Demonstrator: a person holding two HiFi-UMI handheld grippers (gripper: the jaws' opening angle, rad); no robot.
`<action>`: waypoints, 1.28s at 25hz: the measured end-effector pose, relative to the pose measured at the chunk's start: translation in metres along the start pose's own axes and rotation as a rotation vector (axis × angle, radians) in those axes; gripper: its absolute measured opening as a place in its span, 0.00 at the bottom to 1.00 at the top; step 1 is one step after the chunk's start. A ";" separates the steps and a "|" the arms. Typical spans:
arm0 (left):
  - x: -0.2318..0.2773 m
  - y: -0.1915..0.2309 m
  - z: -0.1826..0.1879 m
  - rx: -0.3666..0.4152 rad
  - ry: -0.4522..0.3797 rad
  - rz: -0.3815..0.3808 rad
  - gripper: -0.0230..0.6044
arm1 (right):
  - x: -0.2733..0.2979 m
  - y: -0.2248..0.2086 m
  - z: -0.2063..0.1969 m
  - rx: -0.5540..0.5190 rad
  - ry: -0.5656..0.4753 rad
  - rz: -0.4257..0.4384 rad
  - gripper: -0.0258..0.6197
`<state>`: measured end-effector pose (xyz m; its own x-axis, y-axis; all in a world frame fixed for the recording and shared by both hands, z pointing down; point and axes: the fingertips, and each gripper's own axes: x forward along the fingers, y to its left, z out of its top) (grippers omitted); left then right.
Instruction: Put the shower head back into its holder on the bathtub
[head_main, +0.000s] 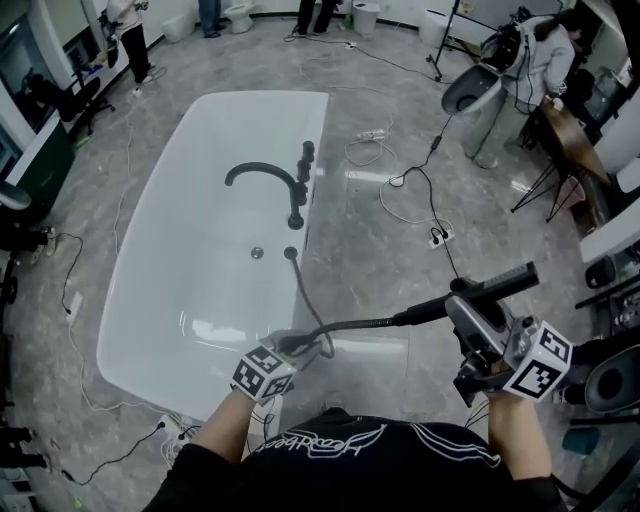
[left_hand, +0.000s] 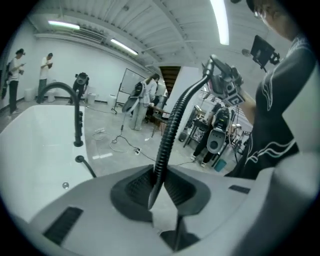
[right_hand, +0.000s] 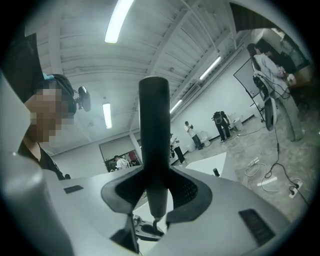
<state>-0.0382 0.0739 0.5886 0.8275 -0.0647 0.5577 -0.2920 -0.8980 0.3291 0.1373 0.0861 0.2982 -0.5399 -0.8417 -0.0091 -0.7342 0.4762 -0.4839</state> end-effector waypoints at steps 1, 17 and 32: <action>-0.012 0.009 0.003 -0.022 -0.013 0.032 0.14 | 0.001 -0.001 -0.004 0.006 0.006 0.009 0.25; -0.164 0.102 0.131 -0.046 -0.258 0.438 0.14 | 0.049 -0.011 0.000 0.085 -0.012 0.267 0.25; -0.237 0.177 0.321 0.235 -0.362 0.763 0.14 | 0.145 -0.058 0.095 0.060 -0.122 0.535 0.25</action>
<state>-0.1320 -0.2094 0.2698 0.5596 -0.7827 0.2726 -0.7547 -0.6171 -0.2225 0.1408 -0.0881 0.2416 -0.7772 -0.5114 -0.3666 -0.3439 0.8331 -0.4331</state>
